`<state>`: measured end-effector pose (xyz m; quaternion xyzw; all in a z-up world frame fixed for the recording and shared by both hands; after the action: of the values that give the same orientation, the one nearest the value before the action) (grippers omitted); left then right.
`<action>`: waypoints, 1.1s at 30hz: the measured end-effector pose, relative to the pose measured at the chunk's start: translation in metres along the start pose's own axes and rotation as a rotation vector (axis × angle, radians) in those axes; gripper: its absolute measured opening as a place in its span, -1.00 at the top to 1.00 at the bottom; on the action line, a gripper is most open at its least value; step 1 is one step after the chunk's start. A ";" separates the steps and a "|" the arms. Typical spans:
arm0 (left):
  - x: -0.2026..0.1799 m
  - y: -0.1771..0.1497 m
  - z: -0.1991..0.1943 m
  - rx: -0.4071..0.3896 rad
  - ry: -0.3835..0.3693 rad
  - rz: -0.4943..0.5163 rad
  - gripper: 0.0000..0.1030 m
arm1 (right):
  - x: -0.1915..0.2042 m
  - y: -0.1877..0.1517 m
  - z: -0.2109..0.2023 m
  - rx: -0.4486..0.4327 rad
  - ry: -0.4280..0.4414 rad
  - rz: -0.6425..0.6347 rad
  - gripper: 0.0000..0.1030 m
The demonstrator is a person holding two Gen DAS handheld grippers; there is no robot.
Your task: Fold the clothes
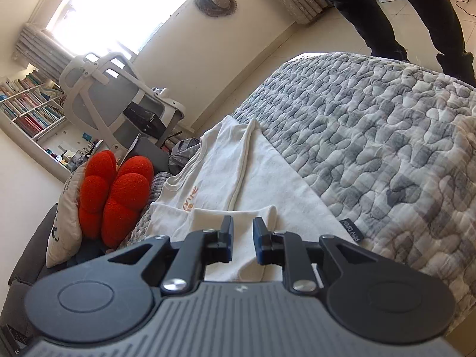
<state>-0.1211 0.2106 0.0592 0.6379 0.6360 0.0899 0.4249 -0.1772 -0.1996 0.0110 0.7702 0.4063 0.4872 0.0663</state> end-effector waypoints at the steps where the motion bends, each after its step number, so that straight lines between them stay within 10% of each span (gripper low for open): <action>1: -0.001 -0.001 0.000 0.000 0.000 0.002 0.25 | 0.003 0.000 0.002 0.003 -0.008 -0.020 0.59; 14: -0.012 -0.007 0.021 0.028 0.001 0.012 0.21 | 0.023 -0.023 0.027 0.123 -0.121 -0.236 0.30; 16: -0.013 -0.008 0.023 0.031 -0.005 0.008 0.21 | 0.027 -0.026 0.028 0.123 -0.124 -0.273 0.74; 26: -0.003 -0.010 0.021 0.033 0.010 -0.010 0.20 | 0.036 -0.018 -0.009 0.093 0.006 -0.203 0.81; 33: -0.009 -0.011 0.025 0.038 0.007 -0.006 0.18 | 0.032 -0.030 0.007 0.200 -0.069 -0.231 0.67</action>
<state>-0.1142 0.1902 0.0399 0.6435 0.6412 0.0788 0.4106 -0.1823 -0.1561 0.0148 0.7373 0.5362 0.4068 0.0587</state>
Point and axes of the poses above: each gripper's, at about its wrist camera, not at the fingertips, and z roughly the way its jaws point, x to its left, y to its top, the point moved 2 cm from there along z, roughly the way its jaws point, and after that the axes turned 9 degrees about x, right-handed, at the moved point
